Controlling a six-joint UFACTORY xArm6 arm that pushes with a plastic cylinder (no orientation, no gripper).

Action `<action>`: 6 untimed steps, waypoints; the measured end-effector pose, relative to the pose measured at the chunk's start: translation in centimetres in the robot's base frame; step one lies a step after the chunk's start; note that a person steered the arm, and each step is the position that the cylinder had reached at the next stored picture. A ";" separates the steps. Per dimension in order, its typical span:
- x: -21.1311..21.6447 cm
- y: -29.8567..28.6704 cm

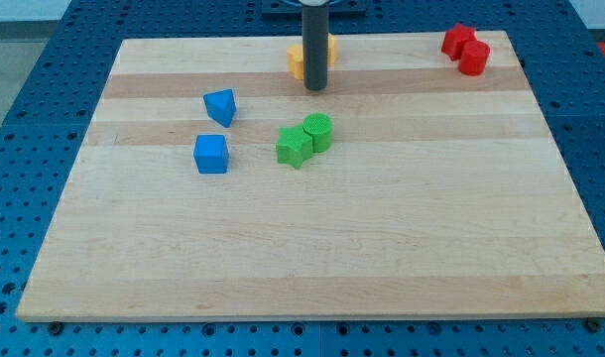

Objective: Push the yellow heart into the yellow hexagon

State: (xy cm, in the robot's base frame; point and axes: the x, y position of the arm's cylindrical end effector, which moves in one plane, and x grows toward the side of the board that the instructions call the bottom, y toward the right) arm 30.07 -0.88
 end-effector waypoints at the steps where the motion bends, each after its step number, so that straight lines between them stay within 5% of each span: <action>1: 0.0 -2.4; 6: -3.2 -2.8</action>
